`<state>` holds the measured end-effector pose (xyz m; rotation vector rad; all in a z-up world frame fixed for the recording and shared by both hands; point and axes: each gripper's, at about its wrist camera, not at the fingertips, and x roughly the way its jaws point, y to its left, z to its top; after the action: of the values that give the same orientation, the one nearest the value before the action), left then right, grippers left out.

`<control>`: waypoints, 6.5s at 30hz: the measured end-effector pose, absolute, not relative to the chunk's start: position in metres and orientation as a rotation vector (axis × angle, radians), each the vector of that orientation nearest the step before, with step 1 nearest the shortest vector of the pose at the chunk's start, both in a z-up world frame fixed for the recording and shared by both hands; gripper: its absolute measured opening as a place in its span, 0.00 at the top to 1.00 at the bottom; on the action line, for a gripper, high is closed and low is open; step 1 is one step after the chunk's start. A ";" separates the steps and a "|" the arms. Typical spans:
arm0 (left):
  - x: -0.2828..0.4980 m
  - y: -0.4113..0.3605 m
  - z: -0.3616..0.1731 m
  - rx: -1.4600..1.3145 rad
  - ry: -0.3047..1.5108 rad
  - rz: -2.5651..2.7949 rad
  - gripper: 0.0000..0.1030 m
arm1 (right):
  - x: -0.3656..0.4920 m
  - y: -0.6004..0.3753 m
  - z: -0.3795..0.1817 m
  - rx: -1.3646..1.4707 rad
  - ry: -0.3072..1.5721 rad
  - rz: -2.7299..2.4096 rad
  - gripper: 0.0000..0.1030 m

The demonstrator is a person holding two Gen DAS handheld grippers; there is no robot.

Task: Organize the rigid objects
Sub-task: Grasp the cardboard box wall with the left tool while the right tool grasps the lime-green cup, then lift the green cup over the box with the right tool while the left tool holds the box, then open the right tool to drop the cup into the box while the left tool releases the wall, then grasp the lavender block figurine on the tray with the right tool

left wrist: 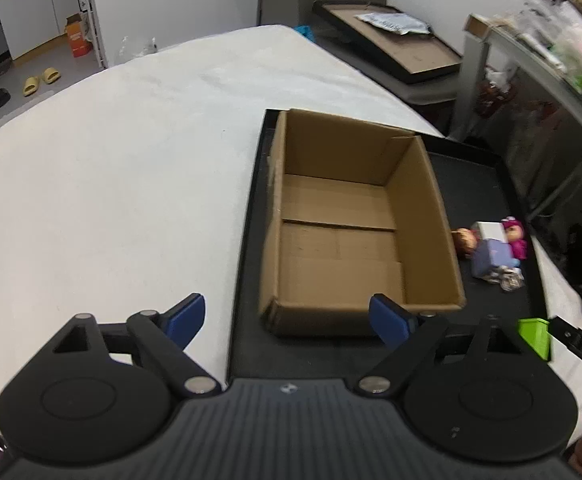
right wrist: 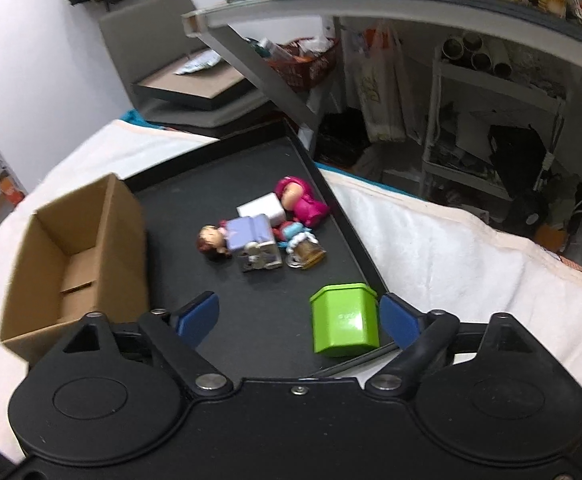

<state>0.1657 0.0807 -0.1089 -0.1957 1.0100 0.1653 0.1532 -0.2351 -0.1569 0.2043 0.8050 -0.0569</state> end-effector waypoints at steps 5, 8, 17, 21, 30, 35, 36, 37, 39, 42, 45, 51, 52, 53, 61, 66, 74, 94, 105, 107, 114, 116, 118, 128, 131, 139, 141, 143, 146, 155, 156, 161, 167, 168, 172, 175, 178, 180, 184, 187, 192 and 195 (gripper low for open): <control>0.185 0.086 -0.125 -0.173 1.034 0.176 0.22 | 0.167 -0.242 -0.181 0.219 0.848 -0.127 0.23; 0.196 0.092 -0.136 -0.186 1.053 0.193 0.27 | 0.174 -0.240 -0.191 0.231 0.883 -0.135 0.27; 0.219 0.096 -0.157 -0.183 1.091 0.190 0.33 | 0.191 -0.222 -0.208 0.106 0.935 -0.161 0.33; 0.223 0.095 -0.164 -0.179 1.106 0.184 0.42 | 0.197 -0.218 -0.213 0.066 0.945 -0.180 0.33; 0.219 0.097 -0.165 -0.182 1.109 0.160 0.89 | 0.200 -0.210 -0.216 -0.016 0.920 -0.179 0.52; 0.210 0.092 -0.161 -0.153 1.090 0.159 0.89 | 0.203 -0.202 -0.220 -0.091 0.922 -0.192 0.49; 0.207 0.092 -0.161 -0.152 1.090 0.155 0.89 | 0.204 -0.202 -0.223 -0.099 0.938 -0.201 0.49; 0.205 0.092 -0.162 -0.151 1.089 0.152 0.89 | 0.205 -0.203 -0.224 -0.098 0.953 -0.206 0.49; 0.200 0.093 -0.162 -0.152 1.089 0.147 0.89 | 0.204 -0.205 -0.225 -0.075 0.956 -0.197 0.50; 0.193 0.098 -0.162 -0.165 1.093 0.148 0.89 | 0.200 -0.205 -0.223 -0.051 0.948 -0.163 0.51; 0.186 0.100 -0.160 -0.164 1.081 0.145 0.88 | 0.195 -0.204 -0.218 -0.037 0.920 -0.137 0.51; 0.182 0.102 -0.165 -0.187 1.060 0.142 0.88 | 0.187 -0.198 -0.208 -0.029 0.883 -0.111 0.51; 0.182 0.101 -0.165 -0.190 1.058 0.144 0.88 | 0.186 -0.195 -0.206 -0.034 0.877 -0.105 0.51; 0.182 0.102 -0.165 -0.191 1.056 0.146 0.88 | 0.185 -0.193 -0.205 -0.042 0.870 -0.101 0.51; 0.174 0.104 -0.166 -0.195 1.058 0.122 0.87 | 0.174 -0.178 -0.185 -0.053 0.829 -0.064 0.51; 0.172 0.104 -0.166 -0.194 1.051 0.108 0.87 | 0.170 -0.165 -0.172 -0.092 0.802 -0.041 0.51; 0.169 0.105 -0.168 -0.188 1.041 0.091 0.87 | 0.173 -0.148 -0.163 -0.115 0.809 -0.015 0.51; 0.164 0.115 -0.172 -0.230 1.023 0.061 0.87 | 0.192 -0.069 -0.127 -0.148 0.776 0.182 0.51; 0.161 0.132 -0.175 -0.300 1.015 0.038 0.86 | 0.203 -0.020 -0.129 -0.166 0.812 0.326 0.51; 0.160 0.135 -0.176 -0.308 1.013 0.035 0.86 | 0.206 -0.014 -0.131 -0.166 0.818 0.338 0.51; 0.160 0.136 -0.177 -0.315 1.014 0.028 0.86 | 0.219 0.005 -0.135 -0.167 0.808 0.394 0.51; 0.161 0.137 -0.178 -0.315 1.015 0.030 0.86 | 0.223 0.010 -0.135 -0.165 0.813 0.415 0.50; 0.162 0.137 -0.178 -0.316 1.018 0.034 0.86 | 0.226 0.012 -0.134 -0.165 0.803 0.431 0.45; 0.171 0.127 -0.174 -0.265 1.051 0.066 0.84 | 0.226 -0.017 -0.119 -0.124 0.802 0.448 0.20; 0.174 0.120 -0.170 -0.231 1.062 0.072 0.84 | 0.225 -0.035 -0.115 -0.129 0.808 0.437 0.18; 0.181 0.111 -0.165 -0.160 1.084 0.129 0.57 | 0.222 -0.084 -0.113 -0.114 0.808 0.386 0.16; 0.181 0.109 -0.162 -0.144 1.087 0.138 0.51 | 0.221 -0.094 -0.115 -0.101 0.798 0.373 0.15; 0.184 0.106 -0.158 -0.126 1.093 0.147 0.46 | 0.222 -0.104 -0.117 -0.075 0.794 0.364 0.14; 0.186 0.100 -0.154 -0.090 1.093 0.166 0.37 | 0.223 -0.118 -0.119 -0.033 0.783 0.347 0.12; 0.202 0.083 -0.147 -0.048 1.122 0.230 0.23 | 0.219 -0.155 -0.141 0.006 0.714 0.162 0.06; 0.203 0.081 -0.146 -0.041 1.120 0.236 0.22 | 0.219 -0.160 -0.143 0.018 0.713 0.150 0.06; 0.212 0.070 -0.141 -0.001 1.117 0.269 0.20 | 0.222 -0.174 -0.153 0.047 0.719 0.139 0.06; 0.224 0.059 -0.139 0.024 1.114 0.301 0.19 | 0.232 -0.185 -0.169 0.043 0.759 0.103 0.12; 0.226 0.057 -0.139 0.028 1.114 0.304 0.19 | 0.234 -0.187 -0.172 0.046 0.767 0.103 0.14; 0.234 0.051 -0.140 0.041 1.120 0.320 0.19 | 0.242 -0.191 -0.183 0.036 0.802 0.086 0.24; 0.239 0.048 -0.140 0.052 1.128 0.332 0.19 | 0.247 -0.190 -0.190 0.017 0.815 0.072 0.29; 0.243 0.045 -0.140 0.077 1.129 0.337 0.19 | 0.254 -0.188 -0.197 -0.015 0.814 0.063 0.31; 0.245 0.046 -0.142 0.085 1.135 0.350 0.19 | 0.260 -0.186 -0.201 -0.035 0.814 0.063 0.32; 0.248 0.050 -0.143 0.070 1.143 0.370 0.19 | 0.270 -0.183 -0.210 -0.062 0.833 0.075 0.53; 0.249 0.052 -0.144 0.060 1.146 0.379 0.19 | 0.275 -0.181 -0.219 -0.077 0.844 0.086 0.57; 0.248 0.052 -0.139 0.037 1.130 0.368 0.19 | 0.275 -0.185 -0.213 -0.035 0.858 0.099 0.58; 0.246 0.052 -0.136 0.029 1.120 0.356 0.19 | 0.272 -0.184 -0.204 -0.023 0.844 0.110 0.58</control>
<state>0.2461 0.0523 -0.1360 0.0288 1.1198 0.3556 0.2716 -0.1841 -0.2039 -0.0228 0.8436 0.1097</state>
